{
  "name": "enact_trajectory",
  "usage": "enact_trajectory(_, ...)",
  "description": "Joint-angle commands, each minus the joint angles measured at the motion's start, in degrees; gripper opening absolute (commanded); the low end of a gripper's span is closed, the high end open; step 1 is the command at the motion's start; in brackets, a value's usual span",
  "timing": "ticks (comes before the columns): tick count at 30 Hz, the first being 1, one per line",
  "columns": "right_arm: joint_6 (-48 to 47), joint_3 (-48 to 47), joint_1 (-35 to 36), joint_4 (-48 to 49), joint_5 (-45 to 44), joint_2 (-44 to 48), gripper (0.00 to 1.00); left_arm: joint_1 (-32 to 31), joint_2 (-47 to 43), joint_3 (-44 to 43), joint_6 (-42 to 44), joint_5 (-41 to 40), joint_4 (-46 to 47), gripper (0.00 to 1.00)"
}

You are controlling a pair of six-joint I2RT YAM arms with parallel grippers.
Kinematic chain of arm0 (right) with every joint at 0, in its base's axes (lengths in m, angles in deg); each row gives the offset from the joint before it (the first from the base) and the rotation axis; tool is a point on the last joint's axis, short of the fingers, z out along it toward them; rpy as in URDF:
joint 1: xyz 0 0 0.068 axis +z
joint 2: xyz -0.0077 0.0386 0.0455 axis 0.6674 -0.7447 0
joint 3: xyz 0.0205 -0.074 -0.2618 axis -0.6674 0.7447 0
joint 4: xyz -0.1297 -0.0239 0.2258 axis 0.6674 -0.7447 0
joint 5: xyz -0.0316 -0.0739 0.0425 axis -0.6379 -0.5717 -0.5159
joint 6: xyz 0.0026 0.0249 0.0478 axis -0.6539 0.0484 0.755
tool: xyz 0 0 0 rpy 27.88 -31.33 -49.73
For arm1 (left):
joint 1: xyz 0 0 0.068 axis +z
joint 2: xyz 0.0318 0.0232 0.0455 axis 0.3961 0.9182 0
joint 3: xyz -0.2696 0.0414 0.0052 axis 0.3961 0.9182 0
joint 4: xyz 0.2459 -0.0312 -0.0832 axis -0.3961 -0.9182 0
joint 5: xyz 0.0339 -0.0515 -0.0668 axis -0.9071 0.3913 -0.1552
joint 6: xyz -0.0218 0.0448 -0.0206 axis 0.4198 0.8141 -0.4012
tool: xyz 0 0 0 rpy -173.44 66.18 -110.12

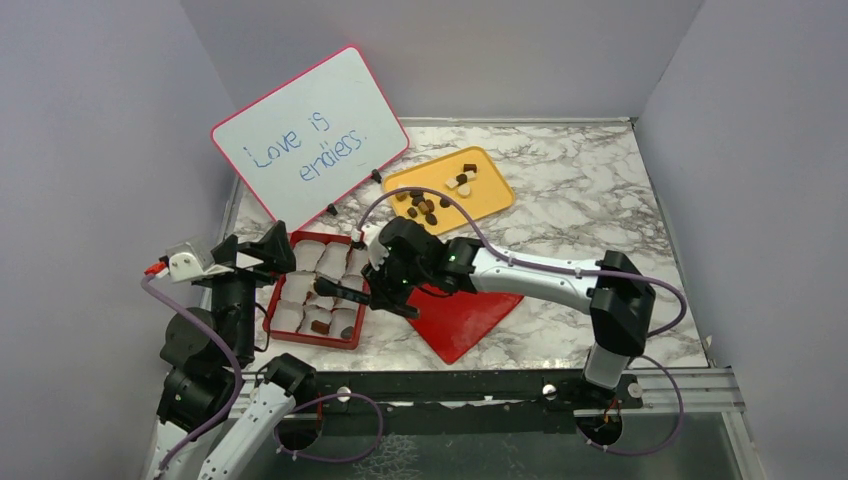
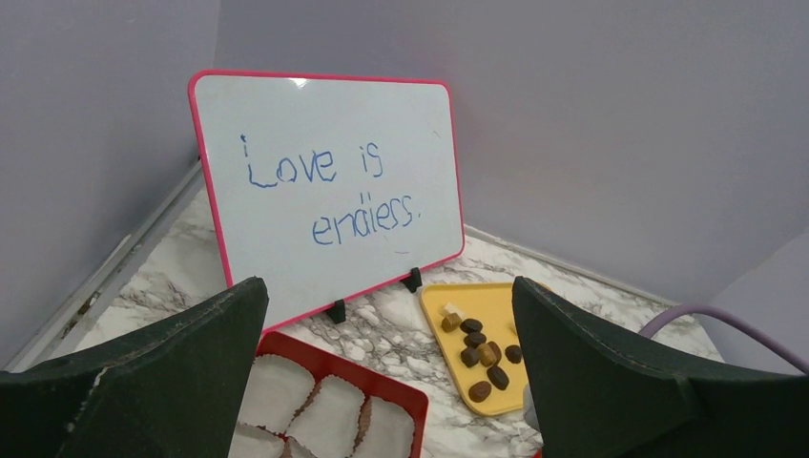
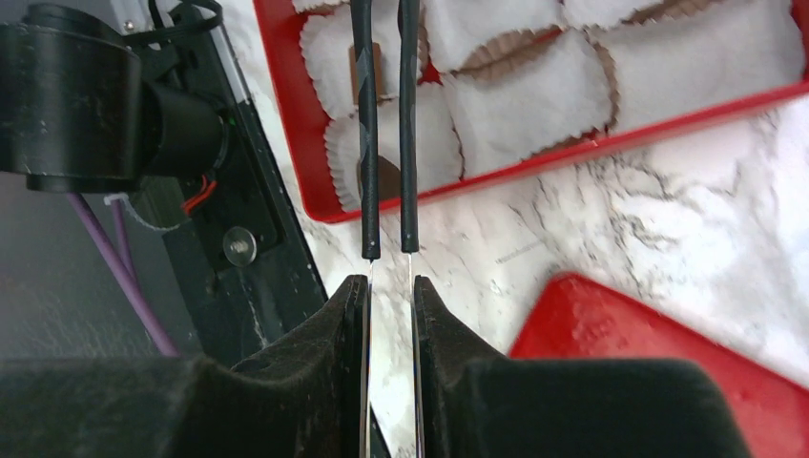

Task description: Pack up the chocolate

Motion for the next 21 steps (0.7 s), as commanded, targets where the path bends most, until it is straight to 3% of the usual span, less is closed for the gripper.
enact_trajectory(1,-0.67,-5.23,1.75,1.82,2.21,-4.14,0.2,0.04,-1.34,-1.61,1.09,-2.3,-0.44,0.99)
enact_trajectory(21,-1.97,-21.09,6.8,-4.03,2.55,-20.15,0.23,-0.04,-2.76,-2.98,3.0,-2.93,-0.8,0.99)
